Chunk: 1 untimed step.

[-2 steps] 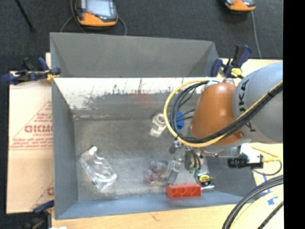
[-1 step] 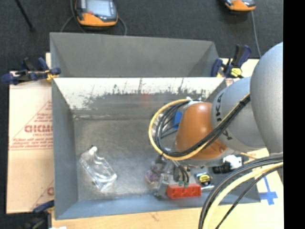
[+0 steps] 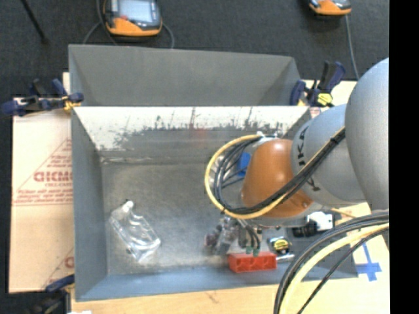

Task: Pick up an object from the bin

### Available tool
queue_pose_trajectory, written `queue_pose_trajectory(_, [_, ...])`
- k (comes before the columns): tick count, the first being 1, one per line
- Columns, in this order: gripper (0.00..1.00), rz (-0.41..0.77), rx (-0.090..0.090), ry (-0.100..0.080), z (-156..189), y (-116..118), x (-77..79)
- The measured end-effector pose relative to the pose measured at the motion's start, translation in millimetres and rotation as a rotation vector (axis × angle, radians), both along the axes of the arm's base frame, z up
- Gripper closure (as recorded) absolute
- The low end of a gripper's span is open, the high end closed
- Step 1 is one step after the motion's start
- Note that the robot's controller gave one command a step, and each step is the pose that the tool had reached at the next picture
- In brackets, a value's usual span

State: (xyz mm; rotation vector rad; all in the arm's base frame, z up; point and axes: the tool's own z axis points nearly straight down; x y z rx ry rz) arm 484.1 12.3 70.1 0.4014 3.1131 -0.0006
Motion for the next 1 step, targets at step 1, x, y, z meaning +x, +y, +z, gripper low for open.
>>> queue_pose_trajectory(1, [1.00,0.030,0.000,-0.008,149.3,-17.5,-9.3])
